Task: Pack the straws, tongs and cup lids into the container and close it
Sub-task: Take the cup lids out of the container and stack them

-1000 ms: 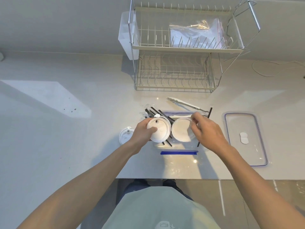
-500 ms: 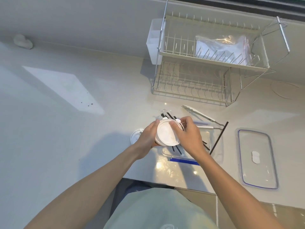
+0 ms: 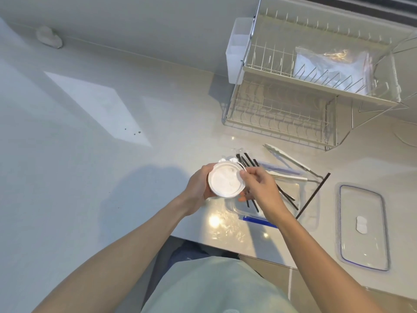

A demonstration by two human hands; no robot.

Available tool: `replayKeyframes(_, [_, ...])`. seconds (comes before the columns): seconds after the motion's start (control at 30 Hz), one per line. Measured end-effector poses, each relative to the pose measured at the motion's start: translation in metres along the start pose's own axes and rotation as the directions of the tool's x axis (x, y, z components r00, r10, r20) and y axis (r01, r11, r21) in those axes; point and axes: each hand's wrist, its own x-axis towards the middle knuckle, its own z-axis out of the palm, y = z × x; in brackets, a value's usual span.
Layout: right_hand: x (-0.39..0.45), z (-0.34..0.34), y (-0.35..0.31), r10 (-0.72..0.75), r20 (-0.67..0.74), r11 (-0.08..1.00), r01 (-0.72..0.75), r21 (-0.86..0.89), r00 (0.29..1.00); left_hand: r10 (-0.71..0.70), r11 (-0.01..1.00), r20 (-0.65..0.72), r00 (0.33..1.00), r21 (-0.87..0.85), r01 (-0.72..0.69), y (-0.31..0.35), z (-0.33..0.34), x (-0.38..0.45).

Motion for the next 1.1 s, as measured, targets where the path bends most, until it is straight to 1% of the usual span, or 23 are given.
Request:
replayKeyframes(0.07, [-0.004, 0.000, 0.005, -0.016, 0.017, 0.999, 0.016, -0.030, 1.000, 0.006, 1.000, -0.011, 1.000, 0.009, -0.006, 0.001, -0.001, -0.001])
replayKeyframes(0.13, [-0.006, 0.002, 0.007, -0.043, -0.033, 0.995, 0.040, -0.093, 0.999, 0.008, 0.999, 0.008, 1.000, 0.045, -0.008, 0.000, 0.000, -0.001])
replayKeyframes(0.23, [-0.004, 0.006, 0.008, -0.063, -0.123, 0.990, 0.046, -0.132, 0.990, -0.002, 0.996, 0.048, 0.999, 0.085, -0.002, -0.003, 0.000, 0.000])
replayKeyframes(0.33, [-0.002, 0.007, 0.009, -0.091, -0.173, 0.980, 0.057, -0.193, 0.981, -0.007, 0.992, 0.082, 0.997, 0.124, -0.003, -0.002, 0.001, 0.001])
replayKeyframes(0.47, [0.000, 0.008, 0.012, -0.092, -0.188, 0.978, 0.053, -0.203, 0.978, 0.020, 0.987, 0.100, 0.995, 0.158, -0.036, -0.002, 0.001, 0.004])
replayKeyframes(0.63, [0.002, 0.006, 0.018, -0.085, -0.206, 0.977, 0.041, -0.207, 0.975, 0.043, 0.985, 0.068, 0.997, 0.162, -0.054, -0.004, 0.000, 0.005])
replayKeyframes(0.73, [0.003, 0.007, 0.021, -0.090, -0.205, 0.974, 0.043, -0.222, 0.975, 0.055, 0.976, 0.070, 0.996, 0.208, -0.068, -0.007, 0.001, 0.003])
replayKeyframes(0.9, [0.004, 0.010, 0.024, -0.111, -0.211, 0.954, 0.045, -0.295, 0.971, 0.103, 0.949, 0.110, 0.989, 0.287, -0.131, -0.007, 0.001, -0.001])
replayKeyframes(0.93, [0.003, 0.011, 0.024, -0.151, -0.219, 0.923, 0.058, -0.381, 0.964, 0.111, 0.945, 0.114, 0.987, 0.294, -0.140, -0.007, 0.000, -0.001])
replayKeyframes(0.97, [0.002, 0.012, 0.024, -0.239, -0.225, 0.845, 0.088, -0.527, 0.944, 0.122, 0.943, 0.107, 0.987, 0.296, -0.149, -0.006, -0.001, -0.001])
replayKeyframes(1.0, [0.000, 0.013, 0.023, -0.369, -0.204, 0.718, 0.139, -0.682, 0.907, 0.136, 0.944, 0.088, 0.987, 0.290, -0.156, -0.006, -0.002, -0.001])
replayKeyframes(1.03, [-0.002, 0.015, 0.024, -0.513, -0.133, 0.569, 0.220, -0.793, 0.848, 0.151, 0.948, 0.057, 0.987, 0.274, -0.161, -0.005, -0.004, -0.001])
replayKeyframes(1.07, [-0.003, 0.017, 0.022, -0.635, -0.018, 0.423, 0.328, -0.845, 0.773, 0.164, 0.954, 0.019, 0.986, 0.250, -0.164, -0.003, -0.007, 0.000])
replayKeyframes(1.1, [-0.004, 0.020, 0.020, -0.701, 0.108, 0.302, 0.430, -0.851, 0.705, 0.172, 0.961, -0.015, 0.985, 0.223, -0.164, -0.001, -0.011, 0.000])
